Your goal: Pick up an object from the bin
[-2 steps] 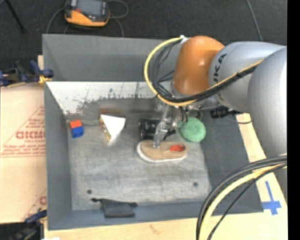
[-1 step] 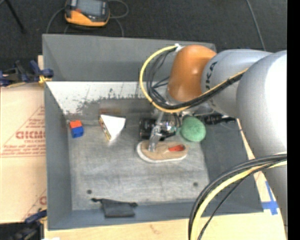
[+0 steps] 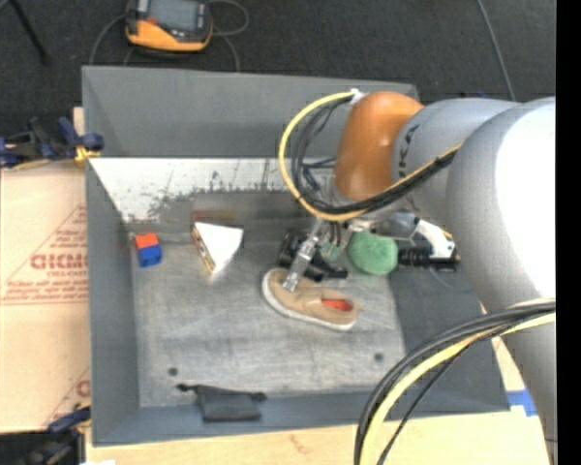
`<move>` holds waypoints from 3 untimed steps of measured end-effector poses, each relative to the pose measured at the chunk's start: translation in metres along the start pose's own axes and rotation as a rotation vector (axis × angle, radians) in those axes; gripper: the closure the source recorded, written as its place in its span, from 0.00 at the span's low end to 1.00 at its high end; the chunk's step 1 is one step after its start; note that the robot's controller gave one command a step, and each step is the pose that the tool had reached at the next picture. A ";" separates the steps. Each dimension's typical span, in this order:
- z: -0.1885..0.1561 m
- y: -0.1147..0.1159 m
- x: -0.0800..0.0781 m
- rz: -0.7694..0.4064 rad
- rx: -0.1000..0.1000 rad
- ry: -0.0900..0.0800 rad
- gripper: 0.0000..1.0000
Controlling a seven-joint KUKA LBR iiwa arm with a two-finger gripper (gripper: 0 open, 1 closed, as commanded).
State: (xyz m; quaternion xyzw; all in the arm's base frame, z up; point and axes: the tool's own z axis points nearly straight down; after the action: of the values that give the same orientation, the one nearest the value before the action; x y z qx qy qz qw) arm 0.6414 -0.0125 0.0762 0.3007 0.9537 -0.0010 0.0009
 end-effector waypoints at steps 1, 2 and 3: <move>0.000 0.000 0.000 -0.001 0.000 0.000 1.00; -0.003 0.000 0.000 -0.001 0.000 -0.001 1.00; -0.011 -0.001 0.001 0.000 0.001 0.001 1.00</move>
Offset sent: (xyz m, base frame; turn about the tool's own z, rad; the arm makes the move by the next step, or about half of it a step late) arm 0.0002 0.0001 0.0247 0.0000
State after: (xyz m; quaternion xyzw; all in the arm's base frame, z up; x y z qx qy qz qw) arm 0.6401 -0.0132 0.0875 0.3005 0.9538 -0.0014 0.0002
